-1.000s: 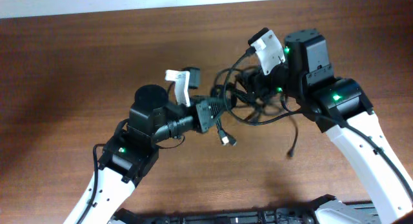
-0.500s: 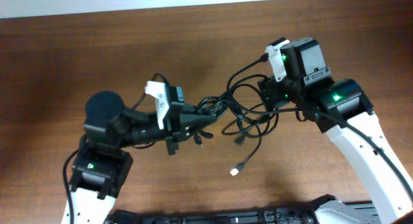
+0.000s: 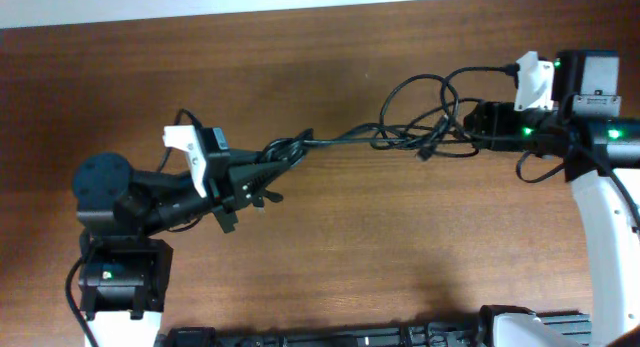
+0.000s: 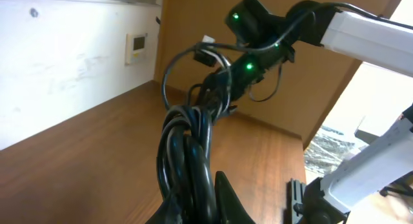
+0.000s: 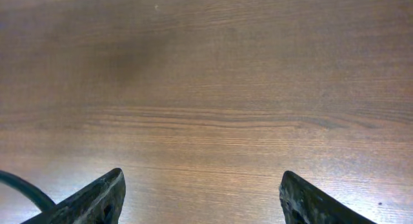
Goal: Untangle cables
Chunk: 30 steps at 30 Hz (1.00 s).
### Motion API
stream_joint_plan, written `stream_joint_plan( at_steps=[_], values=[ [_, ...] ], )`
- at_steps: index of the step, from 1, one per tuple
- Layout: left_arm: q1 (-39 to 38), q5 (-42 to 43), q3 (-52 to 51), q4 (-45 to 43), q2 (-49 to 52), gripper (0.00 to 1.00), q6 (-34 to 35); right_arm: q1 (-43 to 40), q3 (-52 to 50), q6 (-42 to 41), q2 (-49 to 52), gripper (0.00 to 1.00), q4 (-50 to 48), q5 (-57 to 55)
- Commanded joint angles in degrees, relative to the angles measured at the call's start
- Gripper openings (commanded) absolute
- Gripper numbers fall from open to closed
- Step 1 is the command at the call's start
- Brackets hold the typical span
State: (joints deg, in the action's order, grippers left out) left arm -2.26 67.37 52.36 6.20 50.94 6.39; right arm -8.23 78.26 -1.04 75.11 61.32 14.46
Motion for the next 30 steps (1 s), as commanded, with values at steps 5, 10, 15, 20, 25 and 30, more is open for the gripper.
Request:
stream_joint_plan(
  at_steps=[5,10,15,20,25,30],
  values=[
    [9.7,-1.2,1.5,-1.4,-2.4,0.00,-1.3,-3.9,-0.2,0.7,0.4,0.75,-0.4,-3.0],
    [9.7,-16.7,1.5,2.9,-2.4,0.00,-0.7,-3.9,-0.2,0.7,0.4,0.76,0.2,-3.1],
    [9.7,-15.8,1.5,4.6,-2.4,0.00,0.4,-3.8,-0.2,7.1,0.4,0.76,0.2,7.9],
    [9.0,-10.5,1.5,-2.2,-2.4,0.00,8.6,-3.7,-0.2,24.2,-1.6,0.88,2.4,36.0],
    [-1.0,-7.6,1.5,-17.8,-1.4,0.00,10.3,-3.1,-0.1,22.6,-4.1,0.99,8.0,36.6],
    [-11.3,-12.6,1.5,-33.4,5.9,0.00,12.5,8.0,-0.2,15.8,-4.1,0.99,8.3,25.8]
  ],
)
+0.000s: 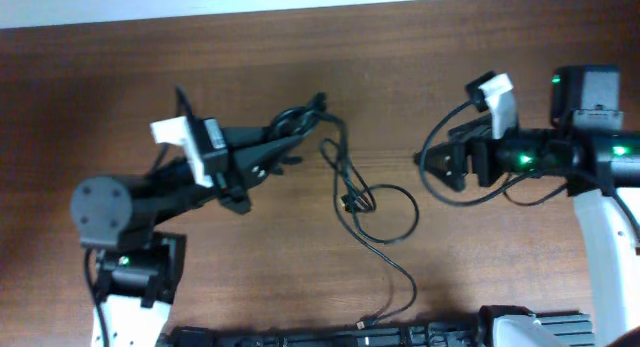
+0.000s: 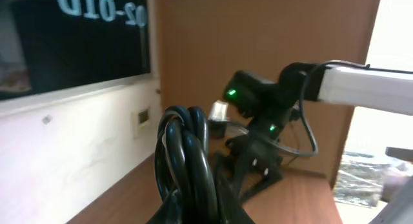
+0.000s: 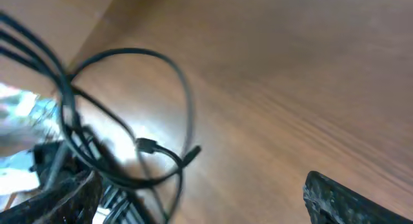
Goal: Untangle cables
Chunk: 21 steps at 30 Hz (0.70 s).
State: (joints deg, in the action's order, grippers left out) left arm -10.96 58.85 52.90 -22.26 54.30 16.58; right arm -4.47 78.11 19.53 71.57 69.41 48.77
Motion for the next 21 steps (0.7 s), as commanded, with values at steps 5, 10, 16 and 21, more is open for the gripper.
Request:
stream_joint_plan(
  at_steps=[5,10,16,21],
  values=[
    [-3.6,-15.5,0.9,-11.8,4.7,0.00,3.3,13.4,-0.1,-5.5,-0.2,0.99,7.9,-19.4],
    [-3.5,-25.2,0.9,-18.7,4.2,0.00,6.2,14.2,-1.2,-5.5,0.0,0.99,15.0,-28.7],
    [-0.4,-23.5,0.9,-6.7,4.2,0.00,8.5,14.2,-1.2,-11.1,0.0,0.99,10.8,-33.2],
    [-0.4,-5.6,0.9,10.4,4.2,0.00,0.2,14.2,5.2,-8.0,0.0,0.99,4.7,-30.9]
  ],
)
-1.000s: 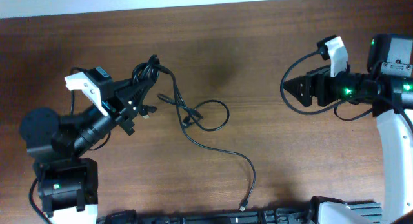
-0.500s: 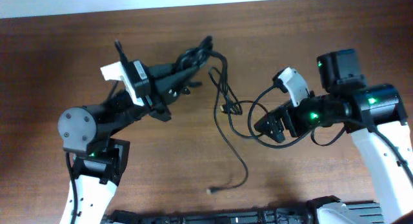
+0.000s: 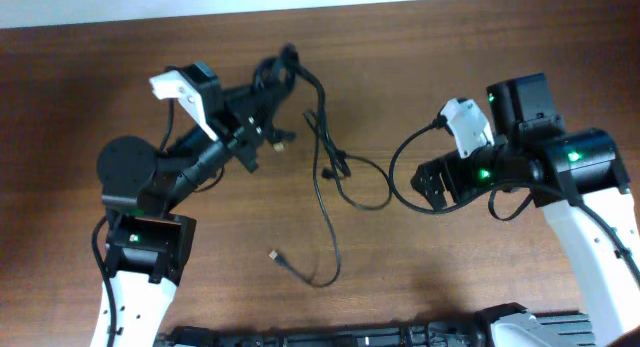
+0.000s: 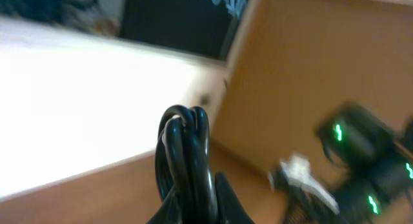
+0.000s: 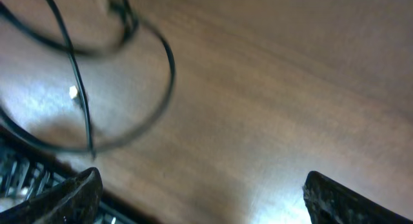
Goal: Untangle cables
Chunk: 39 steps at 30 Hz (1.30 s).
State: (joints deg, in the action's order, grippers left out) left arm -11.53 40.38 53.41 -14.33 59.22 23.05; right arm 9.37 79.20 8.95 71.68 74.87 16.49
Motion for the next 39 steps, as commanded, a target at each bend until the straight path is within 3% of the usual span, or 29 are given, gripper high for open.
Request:
stream_joint_plan(
  at_steps=[1,3,6,12,20,22,27,28,29,33,34,35,36,37,39],
  values=[
    [0.2,16.8,0.4,3.6,-0.7,0.00,-8.0,0.4,5.1,5.9,-0.1,0.99,-1.0,4.6],
    [0.2,27.9,0.4,4.8,-0.7,0.00,-12.4,0.4,8.0,15.2,-0.1,0.99,-2.1,16.3],
    [-1.2,38.3,0.4,5.0,-0.7,0.00,-16.6,0.4,8.5,17.6,-0.1,0.86,-6.3,25.9],
    [-4.4,38.2,0.4,9.0,2.0,0.00,-18.8,0.4,8.5,30.6,-0.7,0.70,-9.8,44.6],
    [-6.1,37.1,0.4,8.8,3.6,0.00,-18.8,0.4,8.5,43.3,-1.0,0.69,-9.8,49.5],
    [-8.3,33.0,0.4,8.8,3.6,0.00,-18.8,0.5,8.5,43.3,-1.0,0.59,-9.7,51.1],
    [-11.7,31.2,0.4,2.5,3.6,0.00,-18.8,0.4,8.5,43.3,-1.0,0.47,-8.9,51.0],
    [-11.7,31.1,0.4,1.9,3.6,0.00,-18.4,0.4,8.5,43.3,-1.0,0.16,-8.9,51.0],
    [-11.7,31.1,0.4,1.8,3.6,0.00,-18.4,0.4,8.5,43.3,-1.0,0.04,-8.9,51.0],
    [-11.7,29.6,0.4,1.9,3.6,0.00,-18.3,0.4,8.5,43.3,-1.0,0.04,-8.7,51.0],
    [-11.7,27.9,0.4,2.0,3.6,0.03,-17.4,0.4,8.5,43.1,-1.0,0.04,-8.7,50.6],
    [-11.7,25.7,0.4,2.0,3.6,0.36,-16.0,0.3,8.5,43.0,-1.0,0.04,-8.7,49.5],
    [-11.6,24.2,0.4,2.0,3.6,0.80,-14.8,0.3,8.5,42.6,-1.0,0.04,-8.7,47.8],
    [-11.0,21.2,0.4,2.0,3.6,0.97,-9.7,0.3,8.5,38.9,-1.0,0.04,-9.6,45.0],
    [-8.8,16.1,0.4,2.4,3.6,0.99,4.7,-0.5,8.5,29.3,-1.0,0.04,-13.1,39.4]
  ],
)
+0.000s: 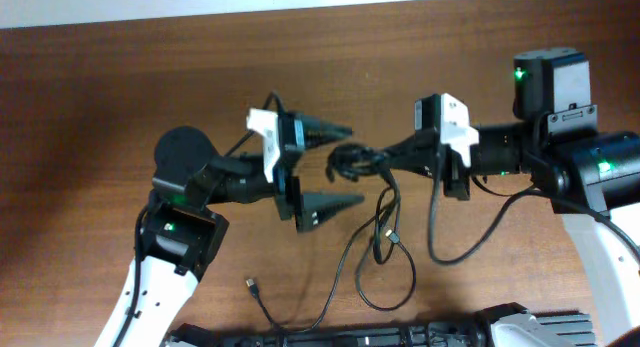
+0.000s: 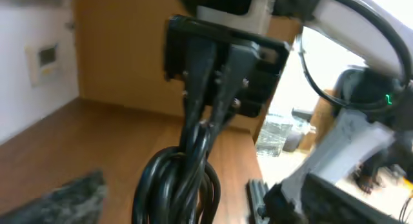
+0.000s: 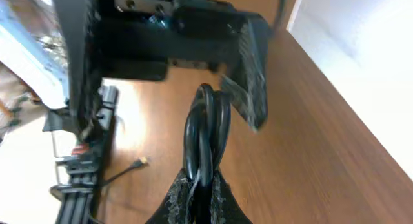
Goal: Untangle cables
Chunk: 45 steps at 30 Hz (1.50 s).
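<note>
A thick bundle of black cables [image 1: 345, 157] hangs over the middle of the table, and my right gripper [image 1: 372, 161] is shut on it. Loose strands [image 1: 385, 232] drop from it onto the wood and end in a small plug [image 1: 250, 284]. My left gripper [image 1: 352, 165] is open, one finger on each side of the bundle, not clamping it. The left wrist view has the bundle [image 2: 184, 185] between the spread fingers [image 2: 71, 198], with the right gripper [image 2: 216, 62] gripping it from beyond. In the right wrist view the closed fingertips [image 3: 203, 182] pinch the looped bundle [image 3: 206, 127].
The brown wooden table [image 1: 120, 87] runs the full width, with a pale wall strip along its far edge. A black slotted rack [image 1: 400, 337] lies along the near edge. A wide cable loop [image 1: 390, 287] rests on the wood near it.
My left gripper was shut on the bundle at the far left, with the right gripper open on the right. Now the right gripper is shut on the bundle at mid-table and the left is open around it.
At first my left gripper held the bundle with strands stretched across to the open right gripper. Later the strands hung loose onto the table, the arms apart. The left then held the bundle far left. Now both meet at the centre, and the right holds it.
</note>
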### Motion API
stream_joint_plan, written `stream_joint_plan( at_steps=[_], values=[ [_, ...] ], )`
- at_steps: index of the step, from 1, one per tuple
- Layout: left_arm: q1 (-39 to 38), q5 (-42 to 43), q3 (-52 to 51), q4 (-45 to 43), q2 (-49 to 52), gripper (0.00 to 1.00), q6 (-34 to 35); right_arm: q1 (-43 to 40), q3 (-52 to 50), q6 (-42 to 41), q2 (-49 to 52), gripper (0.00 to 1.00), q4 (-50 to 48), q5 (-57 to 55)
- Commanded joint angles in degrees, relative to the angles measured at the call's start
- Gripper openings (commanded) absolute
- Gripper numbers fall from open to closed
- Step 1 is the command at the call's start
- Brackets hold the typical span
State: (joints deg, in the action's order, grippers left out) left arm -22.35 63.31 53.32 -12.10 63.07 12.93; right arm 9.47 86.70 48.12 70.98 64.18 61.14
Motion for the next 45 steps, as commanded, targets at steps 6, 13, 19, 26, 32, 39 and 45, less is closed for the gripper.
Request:
stream_joint_plan(
  at_steps=[6,13,19,26,32,39,45],
  values=[
    [1.4,-15.1,0.5,5.3,-0.2,0.99,45.9,-2.8,1.0,-31.8,-0.3,0.04,-17.1,-5.7],
    [-3.8,-24.0,0.5,0.1,-0.1,0.75,55.8,-2.8,1.0,-31.7,-0.3,0.04,-18.2,-0.9],
    [-5.4,-28.2,0.5,0.2,2.7,0.63,65.7,-2.8,1.0,-31.7,-0.3,0.04,-20.8,6.3],
    [-5.4,-26.9,0.5,-4.8,6.2,0.70,76.4,-2.8,1.0,-30.8,-0.2,0.04,-21.2,8.8],
    [-8.9,-26.7,0.5,-8.1,6.2,0.62,76.4,-2.8,1.0,-29.3,-0.2,0.04,-21.4,8.7],
    [-9.2,-28.5,0.5,-12.1,6.2,0.13,77.7,-2.8,1.0,-29.4,-0.2,0.04,-21.6,8.8],
    [-9.2,-31.5,0.5,-13.0,6.2,0.00,74.5,-2.7,1.0,-29.3,-0.2,0.09,-21.1,8.7]
  ],
)
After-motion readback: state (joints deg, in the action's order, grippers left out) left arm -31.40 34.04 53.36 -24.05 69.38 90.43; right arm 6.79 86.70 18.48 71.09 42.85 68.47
